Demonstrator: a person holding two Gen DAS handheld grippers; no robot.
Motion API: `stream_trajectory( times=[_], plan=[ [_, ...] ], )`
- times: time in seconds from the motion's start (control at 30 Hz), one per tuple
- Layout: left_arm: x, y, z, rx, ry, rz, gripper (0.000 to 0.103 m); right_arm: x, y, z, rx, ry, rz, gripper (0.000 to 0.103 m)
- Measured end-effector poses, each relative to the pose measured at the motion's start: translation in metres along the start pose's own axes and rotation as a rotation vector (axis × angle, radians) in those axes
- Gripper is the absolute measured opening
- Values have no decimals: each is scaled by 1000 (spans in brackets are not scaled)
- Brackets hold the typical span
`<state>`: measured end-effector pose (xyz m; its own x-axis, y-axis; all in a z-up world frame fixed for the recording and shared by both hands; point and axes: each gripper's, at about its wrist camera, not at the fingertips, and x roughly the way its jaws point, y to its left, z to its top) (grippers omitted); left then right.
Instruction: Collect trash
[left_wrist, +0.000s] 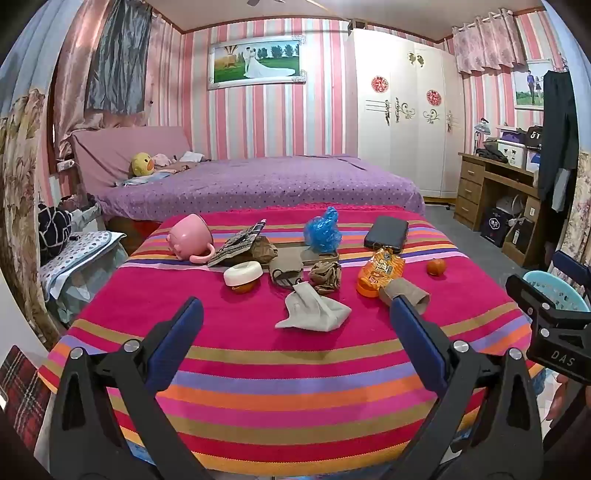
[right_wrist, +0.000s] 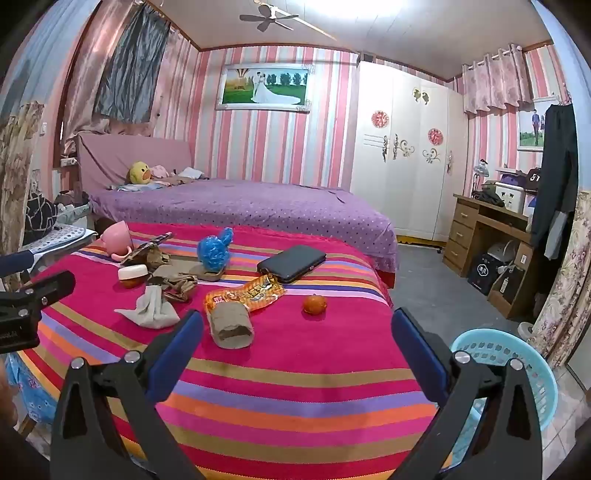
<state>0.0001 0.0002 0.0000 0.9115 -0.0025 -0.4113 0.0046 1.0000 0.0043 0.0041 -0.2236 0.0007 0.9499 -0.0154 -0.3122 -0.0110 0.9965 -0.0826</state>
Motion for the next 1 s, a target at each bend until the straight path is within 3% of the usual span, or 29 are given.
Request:
stream_trajectory(
  times=[1.0],
  plan=[
    [-5,-7,5,20,-9,1,98,6,2,-4,5,-5,2,99]
  ],
)
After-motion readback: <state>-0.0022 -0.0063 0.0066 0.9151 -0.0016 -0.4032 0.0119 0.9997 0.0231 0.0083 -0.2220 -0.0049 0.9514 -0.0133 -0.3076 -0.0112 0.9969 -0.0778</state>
